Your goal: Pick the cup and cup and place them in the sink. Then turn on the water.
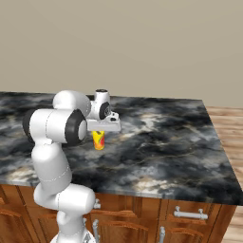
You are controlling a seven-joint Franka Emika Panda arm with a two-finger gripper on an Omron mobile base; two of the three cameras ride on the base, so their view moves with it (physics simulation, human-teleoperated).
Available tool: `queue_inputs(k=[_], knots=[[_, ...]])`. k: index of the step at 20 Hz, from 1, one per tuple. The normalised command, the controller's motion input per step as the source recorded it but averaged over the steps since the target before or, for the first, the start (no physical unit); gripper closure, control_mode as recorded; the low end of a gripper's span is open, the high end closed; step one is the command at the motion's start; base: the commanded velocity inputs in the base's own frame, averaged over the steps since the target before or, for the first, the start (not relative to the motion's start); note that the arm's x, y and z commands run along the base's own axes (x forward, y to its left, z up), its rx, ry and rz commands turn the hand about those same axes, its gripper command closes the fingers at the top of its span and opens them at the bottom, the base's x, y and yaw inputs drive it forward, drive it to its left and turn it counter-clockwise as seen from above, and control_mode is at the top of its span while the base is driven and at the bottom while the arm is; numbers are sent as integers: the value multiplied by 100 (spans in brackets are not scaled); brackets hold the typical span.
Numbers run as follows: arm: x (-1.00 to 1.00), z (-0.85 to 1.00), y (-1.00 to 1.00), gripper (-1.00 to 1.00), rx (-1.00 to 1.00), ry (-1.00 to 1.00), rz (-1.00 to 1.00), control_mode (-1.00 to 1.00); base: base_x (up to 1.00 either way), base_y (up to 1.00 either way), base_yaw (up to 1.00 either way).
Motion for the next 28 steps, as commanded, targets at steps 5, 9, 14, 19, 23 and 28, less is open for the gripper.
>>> queue_inputs(k=[5, 9, 14, 19, 23, 28], knots=[[0, 0, 0, 100, 0, 0, 0, -100, 0, 0, 0], [0, 0, 0, 100, 0, 0, 0, -100, 0, 0, 0], [0, 1, 0, 100, 0, 0, 0, -100, 0, 0, 0], [0, 24, 0, 100, 0, -2, -3, -100, 0, 0, 0], [0, 32, 0, 100, 0, -3, -6, -100, 0, 0, 0], [-5, 35, -8, 100, 0, -1, -4, -100, 0, 0, 0]])
